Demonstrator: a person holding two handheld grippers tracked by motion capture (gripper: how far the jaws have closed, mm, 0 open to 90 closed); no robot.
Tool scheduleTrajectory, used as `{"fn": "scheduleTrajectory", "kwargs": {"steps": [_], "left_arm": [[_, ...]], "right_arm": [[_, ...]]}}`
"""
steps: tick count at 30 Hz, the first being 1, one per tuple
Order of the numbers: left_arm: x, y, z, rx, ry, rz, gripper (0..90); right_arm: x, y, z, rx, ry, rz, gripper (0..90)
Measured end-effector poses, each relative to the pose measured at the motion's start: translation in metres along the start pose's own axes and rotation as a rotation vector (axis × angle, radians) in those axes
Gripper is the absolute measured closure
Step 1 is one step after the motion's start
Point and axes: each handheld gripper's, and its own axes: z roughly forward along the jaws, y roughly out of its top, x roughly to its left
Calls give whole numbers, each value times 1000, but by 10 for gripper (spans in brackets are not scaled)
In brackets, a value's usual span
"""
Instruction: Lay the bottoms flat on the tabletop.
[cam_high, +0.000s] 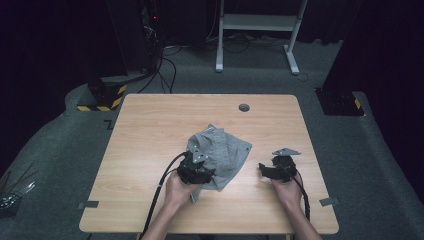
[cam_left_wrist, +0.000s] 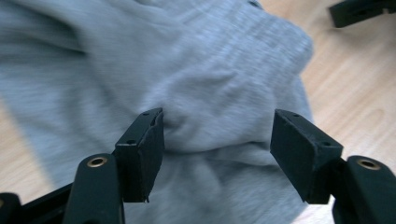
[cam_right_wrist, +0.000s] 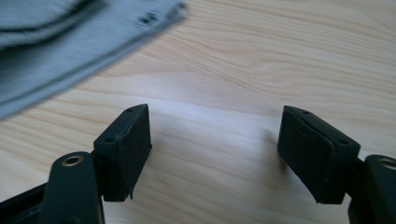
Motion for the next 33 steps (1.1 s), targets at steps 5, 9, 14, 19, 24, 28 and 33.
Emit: {"fn": "scheduleTrajectory", "kwargs": {"steps": [5, 9, 14, 19, 24, 28, 33], "left_arm": [[-9, 5, 6, 12, -6, 32, 316], [-10, 8, 14, 25, 14, 31, 324], [-10, 9, 26, 51, 46, 21, 430], [-5, 9, 32, 64, -2, -10, 647], [-6, 10, 29, 43, 13, 4, 859], [-3, 11, 23, 27, -5, -9, 887], [2, 15, 14, -27, -10, -36, 892]], "right_arm": [[29, 9, 4, -52, 78, -88, 427], [47, 18, 12, -48, 139, -138, 476], [68, 27, 23, -26, 174, -177, 551], [73, 28, 29, -2, 179, -198, 624], [76, 27, 27, 4, 199, -237, 726], [75, 25, 25, 9, 231, -260, 775], [76, 20, 20, 11, 259, -287, 799]]}}
